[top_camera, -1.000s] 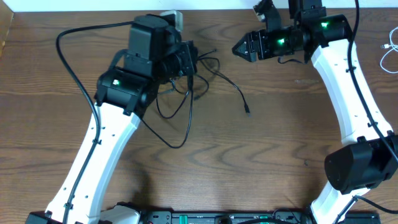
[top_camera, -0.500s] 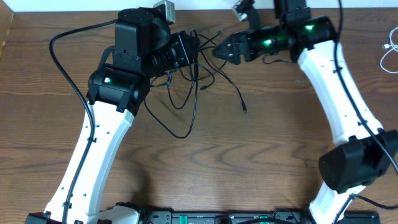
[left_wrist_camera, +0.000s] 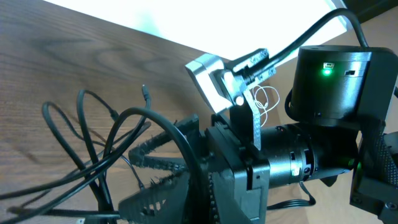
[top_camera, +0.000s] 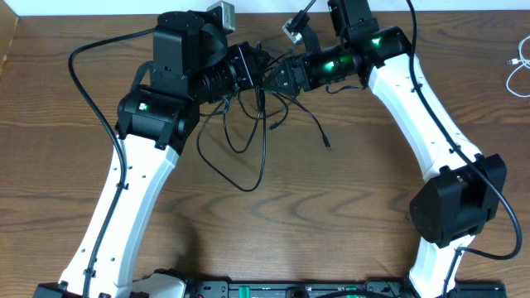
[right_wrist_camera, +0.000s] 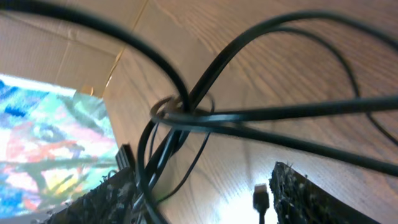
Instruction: Untangle cables
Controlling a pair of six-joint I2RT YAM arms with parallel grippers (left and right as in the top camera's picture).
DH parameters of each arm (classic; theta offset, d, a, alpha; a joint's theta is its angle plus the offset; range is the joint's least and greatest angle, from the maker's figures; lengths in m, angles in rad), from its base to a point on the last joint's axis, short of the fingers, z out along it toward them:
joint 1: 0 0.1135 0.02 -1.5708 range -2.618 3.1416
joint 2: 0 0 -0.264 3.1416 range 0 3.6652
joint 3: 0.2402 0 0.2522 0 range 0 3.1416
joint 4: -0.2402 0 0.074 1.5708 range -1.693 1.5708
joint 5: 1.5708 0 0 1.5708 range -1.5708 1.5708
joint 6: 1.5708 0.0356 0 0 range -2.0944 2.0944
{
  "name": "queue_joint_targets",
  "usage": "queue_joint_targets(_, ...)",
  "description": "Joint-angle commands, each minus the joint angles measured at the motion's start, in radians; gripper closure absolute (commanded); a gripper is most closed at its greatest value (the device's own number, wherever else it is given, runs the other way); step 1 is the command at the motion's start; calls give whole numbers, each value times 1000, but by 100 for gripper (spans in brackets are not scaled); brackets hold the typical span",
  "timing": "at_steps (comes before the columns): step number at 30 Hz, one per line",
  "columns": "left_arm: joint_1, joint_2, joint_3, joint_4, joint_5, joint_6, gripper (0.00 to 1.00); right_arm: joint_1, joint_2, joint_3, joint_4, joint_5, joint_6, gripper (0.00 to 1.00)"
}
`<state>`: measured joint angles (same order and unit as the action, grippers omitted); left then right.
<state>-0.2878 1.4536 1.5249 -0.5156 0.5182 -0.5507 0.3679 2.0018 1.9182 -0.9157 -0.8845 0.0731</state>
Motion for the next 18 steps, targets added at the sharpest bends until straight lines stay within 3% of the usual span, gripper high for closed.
queue_joint_targets(1,3,-17,3,10,13,-4,92,3,-4,-3,-29,-69,-114,35)
queue_joint_targets(6,3,-17,3,10,13,-5,93,10,12,-5,-127,-65,-272,38)
queue_joint_targets(12,3,-17,3,9,13,-5,93,18,26,-24,-137,-64,-330,46)
queue_joint_targets(15,3,-17,2,6,13,-5,93,10,25,-24,-119,-64,-337,59)
queue_joint_targets(18,3,-17,2,1,13,-5,92,-2,25,-24,-113,-56,-337,83)
